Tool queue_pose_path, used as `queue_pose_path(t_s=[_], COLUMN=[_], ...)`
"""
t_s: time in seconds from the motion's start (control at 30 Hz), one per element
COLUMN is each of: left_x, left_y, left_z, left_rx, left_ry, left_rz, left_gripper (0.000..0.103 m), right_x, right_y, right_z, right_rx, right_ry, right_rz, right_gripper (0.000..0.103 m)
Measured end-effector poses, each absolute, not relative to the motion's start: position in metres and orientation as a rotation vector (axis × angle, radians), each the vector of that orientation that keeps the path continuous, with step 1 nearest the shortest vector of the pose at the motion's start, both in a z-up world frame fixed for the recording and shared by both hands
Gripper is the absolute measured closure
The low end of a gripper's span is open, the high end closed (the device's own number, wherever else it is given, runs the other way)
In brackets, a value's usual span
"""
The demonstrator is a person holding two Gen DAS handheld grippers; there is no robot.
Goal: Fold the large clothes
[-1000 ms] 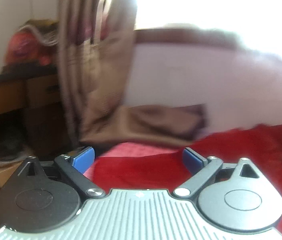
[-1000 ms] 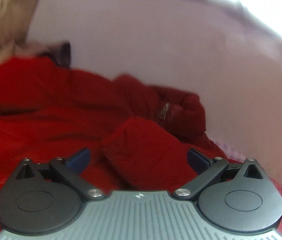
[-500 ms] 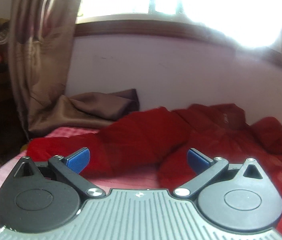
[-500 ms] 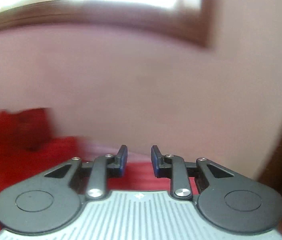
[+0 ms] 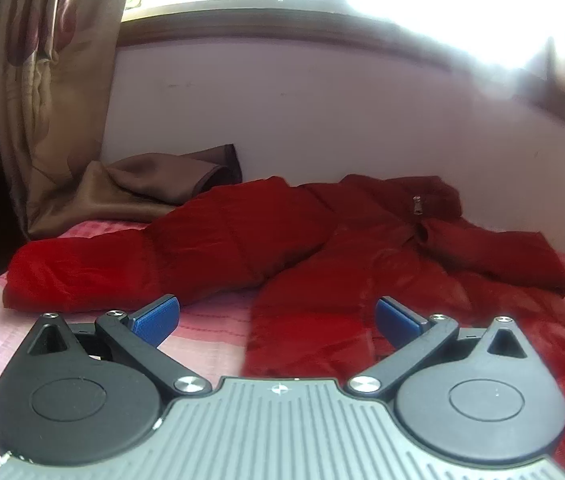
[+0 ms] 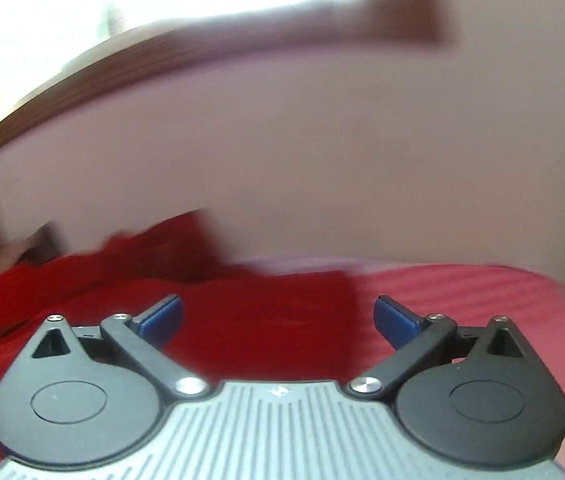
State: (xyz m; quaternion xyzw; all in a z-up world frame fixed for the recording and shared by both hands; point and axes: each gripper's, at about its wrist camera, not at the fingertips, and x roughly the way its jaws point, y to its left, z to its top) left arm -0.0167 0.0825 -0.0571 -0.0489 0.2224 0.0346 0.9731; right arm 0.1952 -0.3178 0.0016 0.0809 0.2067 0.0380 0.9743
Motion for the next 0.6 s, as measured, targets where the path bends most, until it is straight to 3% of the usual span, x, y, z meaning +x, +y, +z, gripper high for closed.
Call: queue_pose_path(t_s=[0.27,0.33,0.37,0.43,0.6], left_x=[-0.028,-0.027,-0.027,-0.028,-0.031], left_y=[0.082,0.086,0.089,0.094,0.107], left_z=[-0.071,-0.075,-0.077,-0.078,-0.079], left_rx=[-0.174,-0.2,-0.213,-0.222,-0.205], left_ry=[0.499,0.51,0.516,0.529,0.527], left_rz=[0.054,0.067,0.077,0.087,0.129], left_gripper=[0.0,0.0,0.0,0.0,0.0], right_x=[0.281,0.3,0.307,0.32,0.273], right_y=[-0.146,-0.115,-0.109,-0.127,-0.251], right_z=[-0.044,-0.067,-0.077,-0.069,-0.011], right_rx=[-0.237,-0.418,-0.458,-0.381,-0.181], right_ry=[0.507,0.526,0.519,0.542,0.394], right_rz=[0.218,0.168,0.151,0.139,-0.075], right_gripper=[0.001,0.006,0.017,0.083,0.085])
